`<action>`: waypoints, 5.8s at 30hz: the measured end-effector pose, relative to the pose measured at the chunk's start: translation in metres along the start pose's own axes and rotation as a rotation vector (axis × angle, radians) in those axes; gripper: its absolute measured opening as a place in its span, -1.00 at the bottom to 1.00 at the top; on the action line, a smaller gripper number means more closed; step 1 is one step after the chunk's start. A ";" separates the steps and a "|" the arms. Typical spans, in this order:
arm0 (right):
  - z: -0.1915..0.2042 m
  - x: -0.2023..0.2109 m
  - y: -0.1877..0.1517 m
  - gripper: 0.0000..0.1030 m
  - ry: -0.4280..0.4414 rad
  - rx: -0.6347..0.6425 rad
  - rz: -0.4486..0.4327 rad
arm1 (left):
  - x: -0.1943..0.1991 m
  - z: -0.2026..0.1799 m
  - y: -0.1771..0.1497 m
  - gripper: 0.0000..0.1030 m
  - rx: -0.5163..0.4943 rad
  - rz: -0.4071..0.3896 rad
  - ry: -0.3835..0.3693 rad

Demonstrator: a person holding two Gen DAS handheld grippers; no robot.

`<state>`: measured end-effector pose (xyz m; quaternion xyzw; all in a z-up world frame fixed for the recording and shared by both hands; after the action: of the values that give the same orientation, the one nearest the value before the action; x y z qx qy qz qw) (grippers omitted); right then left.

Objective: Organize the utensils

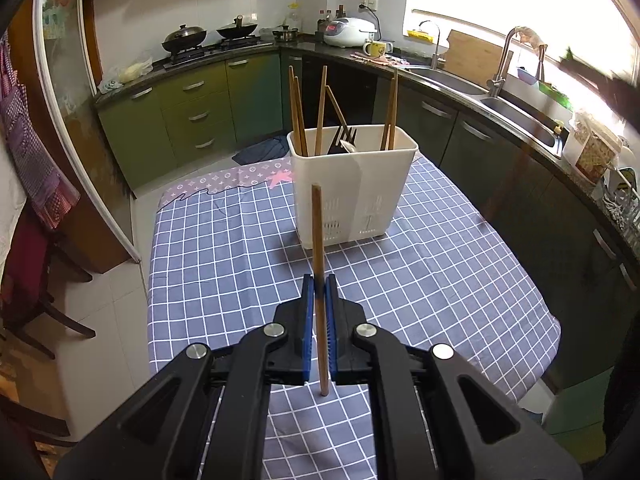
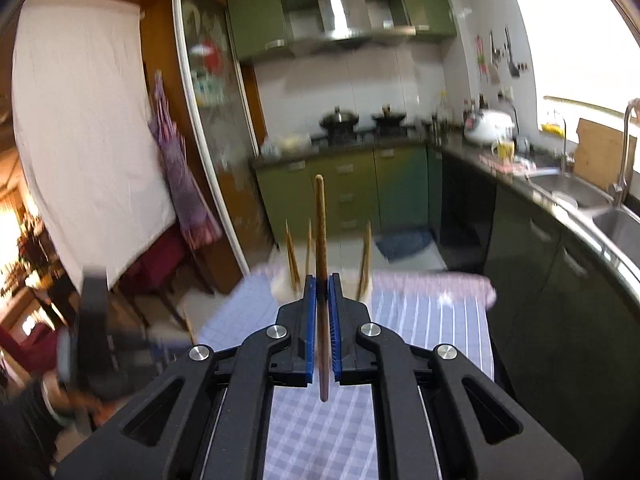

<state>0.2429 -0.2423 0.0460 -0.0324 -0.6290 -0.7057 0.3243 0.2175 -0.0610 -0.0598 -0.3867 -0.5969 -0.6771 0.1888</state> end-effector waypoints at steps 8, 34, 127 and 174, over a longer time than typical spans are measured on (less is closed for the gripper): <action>-0.005 -0.061 0.069 -0.86 -0.056 -0.013 -0.053 | 0.001 0.001 -0.001 -0.89 -0.008 -0.002 0.007; -0.017 -0.051 -0.073 -0.62 -0.027 -0.023 0.083 | 0.023 0.000 0.030 -0.89 -0.022 -0.064 0.003; 0.027 0.102 -0.197 0.91 -0.193 0.055 -0.005 | 0.126 0.010 -0.111 0.87 0.167 -0.341 0.178; 0.029 0.104 -0.193 0.91 -0.187 0.057 -0.009 | 0.135 0.003 -0.111 0.87 0.151 -0.359 0.200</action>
<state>0.0539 -0.2597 -0.0677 -0.0861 -0.6767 -0.6828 0.2617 0.0537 -0.0066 -0.0328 -0.1897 -0.6834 -0.6884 0.1517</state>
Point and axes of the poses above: each gripper's, at about its wrist camera, not at the fingertips, and x roughly against the way its jaws point, z to its left, y to its top, the point moved 7 cm from there along -x, roughly the way its jaws point, and after that the axes turned 1 degree about -x, right-handed, at the moved point
